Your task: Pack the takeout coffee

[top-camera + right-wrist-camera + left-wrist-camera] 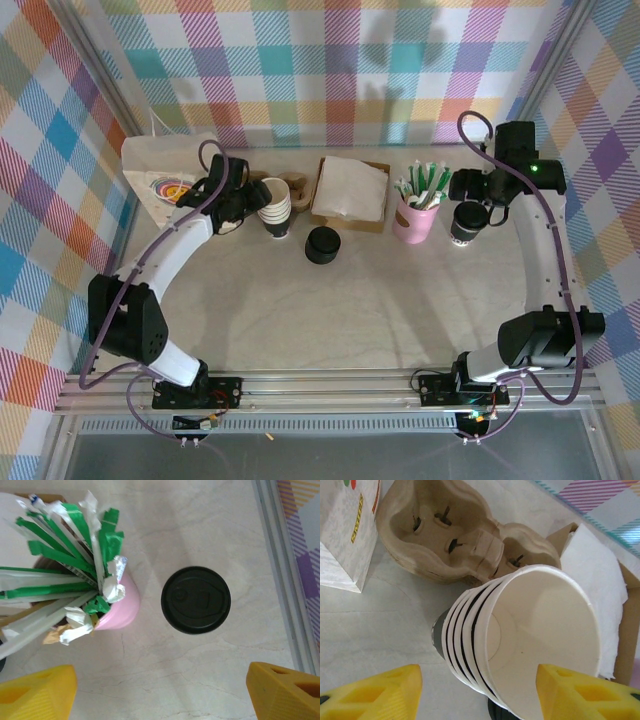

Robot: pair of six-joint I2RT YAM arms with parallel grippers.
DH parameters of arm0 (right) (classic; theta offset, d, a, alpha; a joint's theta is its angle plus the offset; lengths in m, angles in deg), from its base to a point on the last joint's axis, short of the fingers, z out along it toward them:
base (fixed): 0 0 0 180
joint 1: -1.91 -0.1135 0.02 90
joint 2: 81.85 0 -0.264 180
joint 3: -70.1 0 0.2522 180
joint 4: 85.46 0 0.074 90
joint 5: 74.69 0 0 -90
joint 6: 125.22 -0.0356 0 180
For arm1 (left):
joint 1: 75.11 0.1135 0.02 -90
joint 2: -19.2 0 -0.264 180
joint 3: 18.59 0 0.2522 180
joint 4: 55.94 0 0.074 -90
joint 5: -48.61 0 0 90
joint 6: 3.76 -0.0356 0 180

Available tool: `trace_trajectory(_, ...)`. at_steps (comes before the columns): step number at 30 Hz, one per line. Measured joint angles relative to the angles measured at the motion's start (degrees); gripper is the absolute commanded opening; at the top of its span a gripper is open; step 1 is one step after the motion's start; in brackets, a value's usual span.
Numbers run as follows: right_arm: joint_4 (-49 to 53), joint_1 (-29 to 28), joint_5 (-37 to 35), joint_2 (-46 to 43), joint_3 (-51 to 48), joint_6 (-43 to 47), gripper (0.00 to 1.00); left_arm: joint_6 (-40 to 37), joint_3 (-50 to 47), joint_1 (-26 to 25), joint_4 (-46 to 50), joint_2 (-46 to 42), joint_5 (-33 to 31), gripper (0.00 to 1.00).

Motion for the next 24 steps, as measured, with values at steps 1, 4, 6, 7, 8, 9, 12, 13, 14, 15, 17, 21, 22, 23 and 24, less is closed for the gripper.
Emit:
trace_trajectory(1, 0.0, -0.2, 0.0, -0.1, 0.5, 0.1, 0.87, 0.0, 0.5, 0.0, 0.4, 0.7, 0.0, 0.63)
trace_trajectory(4, 0.1, -0.6, 0.0, -0.2, 1.9, 0.3, 0.87, 0.0, 1.6, 0.0, 0.9, 2.7, 0.0, 0.63)
trace_trajectory(6, 0.1, -0.8, 0.0, -0.2, 2.5, 0.5, 0.87, 0.0, 2.1, 0.0, 1.3, 3.5, 0.0, 0.64)
trace_trajectory(7, 0.1, -0.9, 0.0, -0.2, 2.8, 0.5, 0.87, 0.0, 2.3, 0.0, 1.7, 3.8, 0.2, 0.64)
trace_trajectory(8, 0.2, -1.0, 0.0, -0.2, 2.9, 0.5, 0.87, 0.0, 2.7, 0.0, 2.0, 4.2, 0.4, 0.63)
trace_trajectory(9, 0.2, -1.1, 0.0, -0.2, 3.0, 0.5, 0.87, 0.0, 3.0, 0.0, 2.0, 4.5, 0.7, 0.64)
trace_trajectory(12, 0.4, -1.4, 0.0, -0.2, 3.0, 0.5, 0.87, -0.1, 4.2, 0.0, 2.3, 5.8, 1.7, 0.63)
trace_trajectory(13, 0.4, -1.5, 0.0, -0.2, 3.0, 0.5, 0.87, -0.1, 4.5, 0.0, 2.4, 6.3, 2.0, 0.63)
trace_trajectory(14, 0.4, -1.6, 0.0, -0.2, 3.0, 0.5, 0.87, -0.1, 4.7, 0.0, 2.6, 6.6, 2.4, 0.63)
trace_trajectory(15, 0.4, -1.7, 0.0, -0.2, 3.0, 0.5, 0.87, -0.3, 4.9, 0.0, 2.8, 7.0, 2.8, 0.63)
trace_trajectory(17, 0.4, -2.1, 0.1, -0.2, 3.0, 0.5, 0.87, -0.3, 5.1, 0.0, 3.4, 7.3, 3.6, 0.63)
trace_trajectory(21, 0.4, -2.9, 0.5, 0.0, 3.0, 0.5, 0.87, -0.5, 6.2, 0.0, 4.4, 7.7, 5.0, 0.62)
trace_trajectory(22, 0.4, -2.9, 0.5, 0.1, 3.0, 0.5, 0.87, -0.5, 6.6, 0.0, 4.7, 7.9, 5.4, 0.62)
trace_trajectory(23, 0.4, -3.0, 0.5, 0.2, 3.0, 0.5, 0.87, -0.6, 6.8, 0.0, 4.8, 8.0, 5.6, 0.62)
trace_trajectory(24, 0.4, -3.2, 0.5, 0.2, 3.0, 0.5, 0.87, -0.7, 7.1, 0.0, 5.0, 8.3, 6.1, 0.62)
